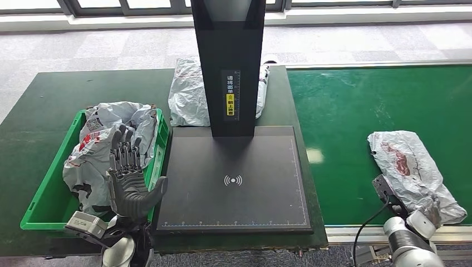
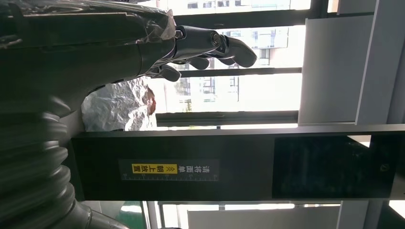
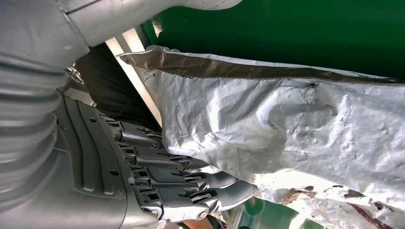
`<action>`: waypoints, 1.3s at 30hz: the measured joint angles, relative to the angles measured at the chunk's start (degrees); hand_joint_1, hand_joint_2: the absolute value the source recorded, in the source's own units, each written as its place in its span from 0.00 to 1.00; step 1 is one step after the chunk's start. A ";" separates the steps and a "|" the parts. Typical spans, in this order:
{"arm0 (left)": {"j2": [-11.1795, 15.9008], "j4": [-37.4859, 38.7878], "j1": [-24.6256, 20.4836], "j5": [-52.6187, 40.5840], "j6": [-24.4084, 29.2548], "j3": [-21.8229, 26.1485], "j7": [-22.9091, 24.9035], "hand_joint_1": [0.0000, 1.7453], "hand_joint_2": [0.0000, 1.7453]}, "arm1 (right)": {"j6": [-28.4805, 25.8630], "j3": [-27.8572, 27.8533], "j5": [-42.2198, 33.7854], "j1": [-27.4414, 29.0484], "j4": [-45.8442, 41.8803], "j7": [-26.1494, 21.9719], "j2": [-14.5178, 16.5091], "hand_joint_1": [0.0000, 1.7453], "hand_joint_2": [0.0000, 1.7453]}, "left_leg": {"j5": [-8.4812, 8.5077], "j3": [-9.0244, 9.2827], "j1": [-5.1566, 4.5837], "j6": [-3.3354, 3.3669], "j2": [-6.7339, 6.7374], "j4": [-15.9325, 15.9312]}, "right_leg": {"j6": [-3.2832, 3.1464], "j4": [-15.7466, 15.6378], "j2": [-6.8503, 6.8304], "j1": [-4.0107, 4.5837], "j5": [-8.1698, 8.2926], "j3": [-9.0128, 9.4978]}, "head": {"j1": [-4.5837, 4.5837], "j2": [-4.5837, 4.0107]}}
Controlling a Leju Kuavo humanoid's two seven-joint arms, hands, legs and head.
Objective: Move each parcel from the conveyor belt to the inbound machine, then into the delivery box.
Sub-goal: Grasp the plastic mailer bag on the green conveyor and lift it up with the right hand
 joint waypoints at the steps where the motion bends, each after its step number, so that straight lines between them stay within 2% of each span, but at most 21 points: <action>1: 0.00 0.00 0.00 0.00 0.01 0.00 0.00 0.00 1.00 | 0.62 0.00 0.04 -0.02 0.00 0.28 0.00 0.94 1.00 | 0.00 0.00 0.00 0.00 0.00 0.00 | 0.00 0.00 0.00 0.00 0.00 0.00 | 0.00 0.00; 2: 0.00 0.01 0.00 0.00 0.01 0.00 0.00 0.00 1.00 | 1.31 0.00 0.06 -0.04 0.00 0.50 0.00 1.00 1.00 | 0.00 0.00 0.00 0.00 0.00 0.00 | 0.00 0.00 0.00 0.00 0.00 0.00 | 0.00 0.01; 6: 0.00 0.27 -0.04 0.00 0.05 0.00 0.00 0.00 1.00 | 3.26 0.00 0.07 -0.10 0.00 0.29 0.00 1.00 1.00 | 0.00 0.00 0.00 0.00 0.00 0.00 | 0.00 0.00 0.00 0.00 0.00 0.00 | 0.00 0.00; 16: 0.00 0.84 -0.10 0.00 0.26 0.00 0.00 0.00 1.00 | 3.25 0.00 0.08 -0.69 0.00 -0.51 0.00 1.00 1.00 | 0.00 0.00 0.00 0.00 0.00 0.00 | 0.00 0.00 0.00 0.00 0.00 0.01 | 0.00 0.00; 23: 0.00 0.94 -0.07 -0.25 0.68 0.02 0.00 0.00 1.00 | 1.11 0.02 0.09 -1.05 0.00 -0.97 0.34 1.00 1.00 | 0.00 -0.04 0.00 0.00 -0.01 0.00 | 0.00 0.01 -0.01 0.00 0.00 0.01 | 0.00 -0.01; 29: -0.03 1.18 -0.05 -1.63 2.00 0.52 0.00 0.00 1.00 | -2.78 1.98 0.11 -1.94 -0.02 -4.44 2.26 1.00 1.00 | 0.00 -0.06 0.01 -0.01 0.01 -0.02 | 0.00 0.02 0.01 0.01 0.00 0.01 | 0.01 0.00; 32: -0.07 1.35 0.01 -1.95 2.40 1.01 0.00 0.00 1.00 | -6.30 4.09 -0.25 -2.51 -0.34 -10.92 4.68 1.00 1.00 | 0.03 -0.04 0.04 -0.05 0.02 -0.02 | -0.01 0.05 0.02 0.02 0.01 0.01 | 0.00 0.00; 35: -0.09 1.46 0.06 -2.10 2.54 1.40 0.00 0.00 1.00 | -8.52 5.55 -3.75 -2.96 -1.81 -24.18 8.34 1.00 1.00 | 0.06 0.01 0.09 -0.09 0.06 -0.03 | -0.03 0.07 0.08 0.08 0.01 0.00 | 0.00 0.01; 39: -0.11 2.15 -0.04 -2.22 2.63 1.62 0.00 0.00 1.00 | -5.02 7.18 -11.44 -2.12 -5.30 -40.75 15.02 1.00 1.00 | 0.09 0.08 0.17 -0.15 0.10 -0.03 | -0.10 0.07 0.11 0.18 -0.03 -0.02 | 0.00 -0.01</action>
